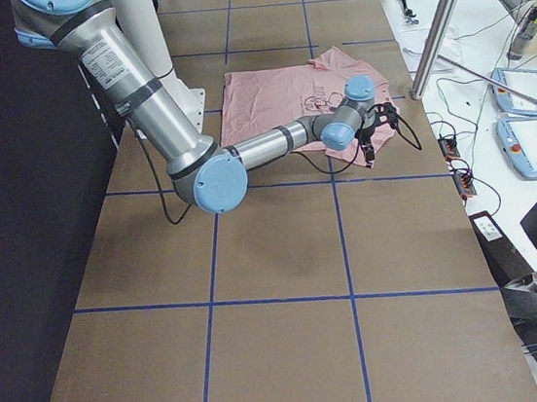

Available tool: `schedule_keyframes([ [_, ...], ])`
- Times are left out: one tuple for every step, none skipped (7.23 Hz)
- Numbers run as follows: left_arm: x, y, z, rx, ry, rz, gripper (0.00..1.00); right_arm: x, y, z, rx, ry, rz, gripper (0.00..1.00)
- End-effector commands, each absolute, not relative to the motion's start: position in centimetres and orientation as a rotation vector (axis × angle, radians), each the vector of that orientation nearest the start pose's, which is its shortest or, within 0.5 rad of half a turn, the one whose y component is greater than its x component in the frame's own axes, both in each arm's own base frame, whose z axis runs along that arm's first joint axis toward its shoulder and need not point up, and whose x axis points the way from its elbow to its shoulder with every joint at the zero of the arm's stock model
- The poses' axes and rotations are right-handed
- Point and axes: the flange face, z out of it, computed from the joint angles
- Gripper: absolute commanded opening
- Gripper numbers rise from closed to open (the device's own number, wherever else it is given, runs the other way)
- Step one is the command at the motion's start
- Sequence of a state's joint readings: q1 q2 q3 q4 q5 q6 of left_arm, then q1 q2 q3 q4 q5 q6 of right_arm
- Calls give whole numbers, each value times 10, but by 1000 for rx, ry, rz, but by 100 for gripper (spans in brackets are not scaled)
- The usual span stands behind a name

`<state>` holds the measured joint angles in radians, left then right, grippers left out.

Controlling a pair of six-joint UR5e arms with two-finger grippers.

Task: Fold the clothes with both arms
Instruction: 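Move the right gripper to the sleeve nearest it and grasp it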

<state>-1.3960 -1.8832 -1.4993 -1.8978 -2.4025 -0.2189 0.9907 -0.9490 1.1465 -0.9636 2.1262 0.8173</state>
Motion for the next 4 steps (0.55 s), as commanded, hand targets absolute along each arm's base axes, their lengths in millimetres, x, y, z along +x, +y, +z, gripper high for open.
schedule_keyframes([
  [56, -634, 471, 367, 907, 152, 100, -374, -700, 448, 264, -886, -5, 99],
  [56, -634, 469, 365, 910, 141, 100, -380, -699, 457, 253, -870, -6, 99],
  [55, -635, 469, 365, 909, 140, 100, -385, -703, 453, 255, -865, -6, 99],
  [55, -635, 469, 366, 910, 139, 100, -392, -709, 445, 256, -863, -9, 97],
])
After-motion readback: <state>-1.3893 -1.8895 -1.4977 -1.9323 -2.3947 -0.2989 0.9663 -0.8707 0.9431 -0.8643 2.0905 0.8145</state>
